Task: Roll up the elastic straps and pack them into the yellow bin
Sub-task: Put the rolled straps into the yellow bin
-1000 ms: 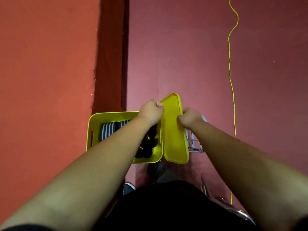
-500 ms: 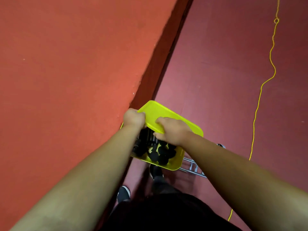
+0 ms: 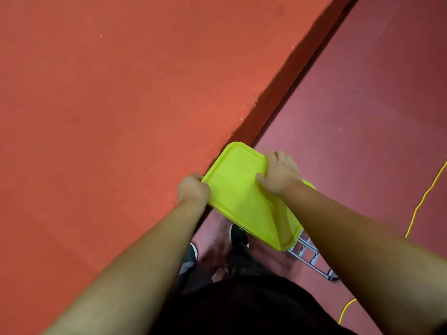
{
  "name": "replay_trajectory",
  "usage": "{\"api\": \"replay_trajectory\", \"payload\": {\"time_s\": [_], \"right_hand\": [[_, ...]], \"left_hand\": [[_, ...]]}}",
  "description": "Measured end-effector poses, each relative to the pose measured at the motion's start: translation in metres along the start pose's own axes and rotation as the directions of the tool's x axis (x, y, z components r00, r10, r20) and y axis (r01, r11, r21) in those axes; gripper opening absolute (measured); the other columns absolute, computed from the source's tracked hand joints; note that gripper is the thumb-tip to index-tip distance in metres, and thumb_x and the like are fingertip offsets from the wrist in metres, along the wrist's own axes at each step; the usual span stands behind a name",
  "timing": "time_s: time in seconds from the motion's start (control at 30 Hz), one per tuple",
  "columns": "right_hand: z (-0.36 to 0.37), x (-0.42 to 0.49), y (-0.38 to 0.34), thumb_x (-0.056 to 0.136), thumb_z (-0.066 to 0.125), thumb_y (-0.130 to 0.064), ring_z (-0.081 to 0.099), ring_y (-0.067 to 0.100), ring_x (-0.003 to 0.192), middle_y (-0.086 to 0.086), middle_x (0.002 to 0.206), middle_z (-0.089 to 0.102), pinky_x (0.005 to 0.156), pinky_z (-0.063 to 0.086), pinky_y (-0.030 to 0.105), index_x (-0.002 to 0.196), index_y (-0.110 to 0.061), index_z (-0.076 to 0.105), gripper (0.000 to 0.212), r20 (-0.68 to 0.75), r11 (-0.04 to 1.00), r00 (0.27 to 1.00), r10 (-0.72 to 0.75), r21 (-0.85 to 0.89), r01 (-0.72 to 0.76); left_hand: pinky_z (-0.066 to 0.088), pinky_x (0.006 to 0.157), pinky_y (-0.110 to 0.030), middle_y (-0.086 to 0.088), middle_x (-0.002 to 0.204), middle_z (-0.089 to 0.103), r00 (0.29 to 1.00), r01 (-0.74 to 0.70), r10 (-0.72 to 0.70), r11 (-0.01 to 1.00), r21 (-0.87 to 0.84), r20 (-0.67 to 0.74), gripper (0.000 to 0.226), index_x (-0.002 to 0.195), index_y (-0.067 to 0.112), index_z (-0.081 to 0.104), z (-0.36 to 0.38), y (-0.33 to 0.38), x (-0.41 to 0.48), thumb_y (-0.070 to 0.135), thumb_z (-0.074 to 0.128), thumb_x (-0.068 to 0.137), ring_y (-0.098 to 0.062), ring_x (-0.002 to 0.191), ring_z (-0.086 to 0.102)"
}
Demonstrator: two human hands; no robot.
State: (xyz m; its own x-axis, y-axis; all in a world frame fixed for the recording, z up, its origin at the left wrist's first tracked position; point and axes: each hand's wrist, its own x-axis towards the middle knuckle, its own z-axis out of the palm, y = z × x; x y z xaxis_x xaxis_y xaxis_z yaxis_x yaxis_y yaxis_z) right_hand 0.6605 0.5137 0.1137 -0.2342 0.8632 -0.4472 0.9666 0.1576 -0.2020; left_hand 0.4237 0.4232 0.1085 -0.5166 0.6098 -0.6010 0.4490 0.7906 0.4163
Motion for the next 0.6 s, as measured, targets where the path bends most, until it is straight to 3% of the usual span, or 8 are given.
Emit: {"api": "replay_trajectory", "payload": {"time_s": [0.13, 0.27, 0.43, 0.6], "right_hand": [[0.01, 0.007, -0.005, 0.099, 0.061, -0.053, 0.052, 0.043, 0.137, 0.018, 0.149, 0.052, 0.113, 0.042, 0.049, 0.151, -0.01, 0.043, 0.07, 0.116, 0.996, 0.991, 0.062, 0.055, -0.068], [0.014, 0.01, -0.003, 0.101, 0.058, -0.049, 0.052, 0.044, 0.134, 0.018, 0.147, 0.055, 0.112, 0.042, 0.05, 0.151, -0.014, 0.044, 0.064, 0.108, 0.995, 0.992, 0.058, 0.069, -0.066], [0.019, 0.014, -0.001, 0.104, 0.057, -0.05, 0.052, 0.043, 0.135, 0.017, 0.148, 0.054, 0.113, 0.042, 0.05, 0.153, -0.016, 0.044, 0.06, 0.099, 0.996, 0.994, 0.045, 0.078, -0.053], [0.029, 0.019, 0.002, 0.112, 0.047, -0.045, 0.049, 0.041, 0.138, 0.016, 0.152, 0.051, 0.113, 0.04, 0.05, 0.166, -0.023, 0.031, 0.06, 0.089, 0.994, 0.994, 0.065, 0.084, -0.073]], "left_hand": [[0.051, 0.092, -0.035, -0.021, 0.131, 0.07, 0.999, 0.025, -0.023, 0.997, 0.073, -0.022, 0.027, 0.125, 0.012, 0.071, 0.004, -0.005, 0.0, 0.01, 0.059, 0.101, -0.038, 0.122, 0.066], [0.05, 0.097, -0.036, -0.027, 0.148, 0.049, 0.998, 0.062, -0.062, 0.988, 0.144, -0.004, 0.035, 0.132, 0.011, 0.067, 0.004, -0.002, 0.002, 0.004, 0.053, 0.101, -0.039, 0.122, 0.064], [0.045, 0.085, -0.037, -0.021, 0.137, 0.066, 0.994, 0.077, -0.09, 0.978, 0.192, 0.058, 0.032, 0.134, 0.009, 0.063, 0.001, -0.008, 0.009, 0.009, 0.057, 0.103, -0.041, 0.126, 0.063], [0.049, 0.093, -0.041, -0.019, 0.135, 0.067, 0.995, 0.018, -0.04, 0.97, 0.241, 0.086, 0.03, 0.136, 0.016, 0.062, 0.0, -0.012, 0.012, 0.02, 0.06, 0.106, -0.041, 0.125, 0.063]]}}
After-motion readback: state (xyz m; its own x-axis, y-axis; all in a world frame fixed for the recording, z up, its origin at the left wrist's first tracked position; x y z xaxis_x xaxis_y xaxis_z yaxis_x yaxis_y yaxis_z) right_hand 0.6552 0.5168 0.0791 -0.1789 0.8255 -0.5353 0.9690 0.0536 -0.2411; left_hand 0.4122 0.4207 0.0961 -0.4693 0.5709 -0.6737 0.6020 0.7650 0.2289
